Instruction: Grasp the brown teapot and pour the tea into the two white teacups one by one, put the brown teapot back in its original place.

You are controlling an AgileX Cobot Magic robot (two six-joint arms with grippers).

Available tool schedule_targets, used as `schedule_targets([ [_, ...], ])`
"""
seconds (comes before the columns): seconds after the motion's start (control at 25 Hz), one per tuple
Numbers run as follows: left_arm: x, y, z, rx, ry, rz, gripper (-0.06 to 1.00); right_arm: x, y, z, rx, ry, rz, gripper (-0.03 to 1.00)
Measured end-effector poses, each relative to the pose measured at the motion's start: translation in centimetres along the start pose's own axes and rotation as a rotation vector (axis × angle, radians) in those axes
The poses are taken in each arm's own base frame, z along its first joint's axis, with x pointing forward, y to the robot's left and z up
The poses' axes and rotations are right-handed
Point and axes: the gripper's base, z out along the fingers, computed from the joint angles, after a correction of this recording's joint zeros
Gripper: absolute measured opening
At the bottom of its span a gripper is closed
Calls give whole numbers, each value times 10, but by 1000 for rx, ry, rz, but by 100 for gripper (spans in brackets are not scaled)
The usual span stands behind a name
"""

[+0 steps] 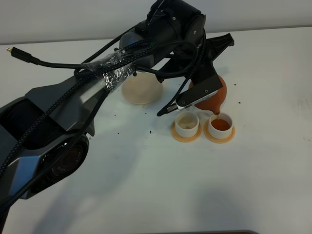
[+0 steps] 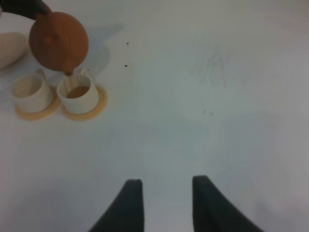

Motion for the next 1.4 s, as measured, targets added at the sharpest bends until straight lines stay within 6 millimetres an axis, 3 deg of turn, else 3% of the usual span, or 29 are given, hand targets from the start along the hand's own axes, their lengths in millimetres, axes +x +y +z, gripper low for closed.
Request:
schedule_targets([
  [1.4,-9,8,-4,8,48,65,12,0,0,0,0,0,0,24],
])
